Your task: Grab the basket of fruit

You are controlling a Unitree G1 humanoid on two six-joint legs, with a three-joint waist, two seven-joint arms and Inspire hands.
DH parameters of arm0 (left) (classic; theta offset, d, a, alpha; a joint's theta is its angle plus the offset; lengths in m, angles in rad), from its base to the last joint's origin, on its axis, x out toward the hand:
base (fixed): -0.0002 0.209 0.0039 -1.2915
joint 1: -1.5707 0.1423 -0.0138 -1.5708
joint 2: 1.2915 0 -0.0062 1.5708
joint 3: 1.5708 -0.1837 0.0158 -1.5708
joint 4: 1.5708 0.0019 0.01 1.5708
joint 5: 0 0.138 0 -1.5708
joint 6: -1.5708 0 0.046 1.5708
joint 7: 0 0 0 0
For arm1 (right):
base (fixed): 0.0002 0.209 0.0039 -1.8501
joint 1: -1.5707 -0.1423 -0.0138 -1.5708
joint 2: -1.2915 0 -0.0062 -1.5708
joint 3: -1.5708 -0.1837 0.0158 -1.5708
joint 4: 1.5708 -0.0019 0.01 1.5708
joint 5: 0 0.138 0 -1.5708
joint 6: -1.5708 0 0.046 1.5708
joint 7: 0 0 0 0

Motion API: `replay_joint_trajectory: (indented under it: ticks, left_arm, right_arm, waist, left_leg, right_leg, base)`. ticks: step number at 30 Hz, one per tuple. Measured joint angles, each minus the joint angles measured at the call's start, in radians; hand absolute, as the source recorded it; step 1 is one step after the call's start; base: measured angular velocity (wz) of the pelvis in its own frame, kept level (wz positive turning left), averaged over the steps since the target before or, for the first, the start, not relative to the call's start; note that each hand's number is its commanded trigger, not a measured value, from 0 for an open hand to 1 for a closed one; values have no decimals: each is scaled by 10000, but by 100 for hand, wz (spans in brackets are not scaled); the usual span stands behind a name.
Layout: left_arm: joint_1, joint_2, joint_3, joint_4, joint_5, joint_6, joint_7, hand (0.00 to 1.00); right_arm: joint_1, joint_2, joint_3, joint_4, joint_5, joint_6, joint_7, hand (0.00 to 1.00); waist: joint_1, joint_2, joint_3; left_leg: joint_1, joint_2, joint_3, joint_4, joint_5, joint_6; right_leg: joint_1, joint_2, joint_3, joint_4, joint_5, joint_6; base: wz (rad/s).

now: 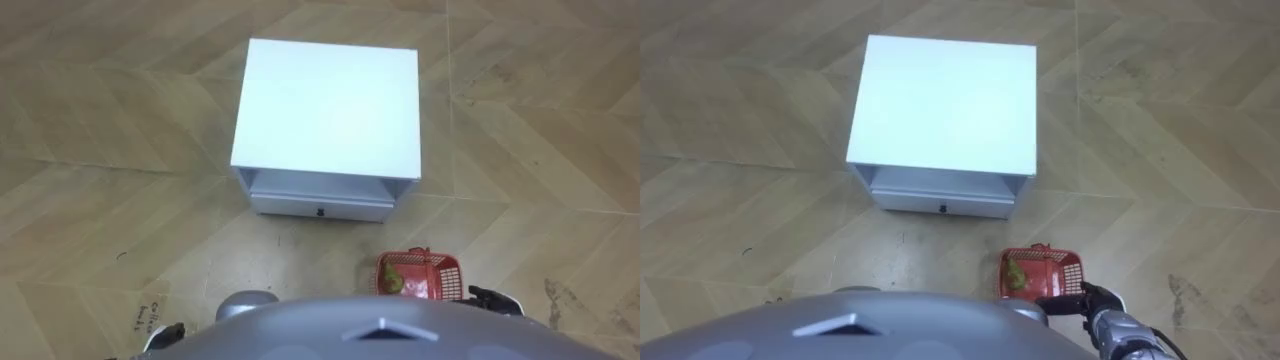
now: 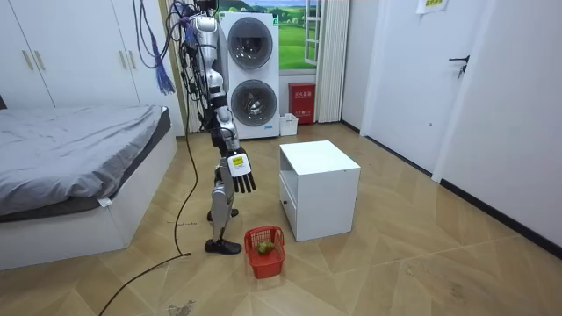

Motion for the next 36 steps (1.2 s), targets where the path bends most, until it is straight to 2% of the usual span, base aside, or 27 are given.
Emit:
replay_joint_trajectory:
  ticks: [7, 10, 18, 28, 34, 36]
  left_arm:
    - [-32, -5, -3, -1, 221, -1, -4, 0]
    - [-16, -5, -5, -2, 213, -1, -4, 0]
    - [-19, -5, -9, 17, 200, 7, -9, 0]
    - [18, -8, -1, 48, 205, 38, -192, 0]
    - [-7, -1, 195, 18, 212, 94, -249, 0]
    - [-12, 12, 245, -82, 214, 89, -310, 0]
  right_arm:
    - [36, -12, 3, -2, 174, -13, -17, 0]
    - [27, -19, 8, -1, 363, -12, -16, 0]
    - [-8, -3, 6, 9, 356, -11, -9, 0]
    - [7, -24, -4, 0, 324, -12, -43, 0]
    - [11, -25, -56, -42, 250, -6, -202, 0]
    - [40, -30, -237, -54, 180, 2, -281, 0]
  waist:
    - [24, 7, 17]
    - [37, 63, -14]
    - [-130, 33, 11]
    - [-148, -13, 48]
    - [-170, 7, 27]
    - [-183, 57, 0]
  left_leg:
    - [-14, 4, 2, -33, -9, -11]
    - [-14, 6, 44, -19, -7, -10]
    - [-16, 11, 57, -33, -7, -10]
    - [-18, 25, 57, -31, -22, -16]
    - [-29, -35, 90, 3, -26, -2]
    - [-58, -109, 109, 32, -47, 36]
  right_leg:
    - [-59, 7, 70, -5, -1, -3]
    - [-67, 19, 158, -5, -6, -5]
    - [-65, 25, 140, 2, -4, -5]
    - [-55, 19, 112, 22, -3, -7]
    - [-152, -42, 173, 15, -24, 17]
    - [-230, -144, 154, 130, -78, 69]
  base:
    - [0]
    - [-3]
    - [-1]
    - [0]
    - [-2]
    - [0]
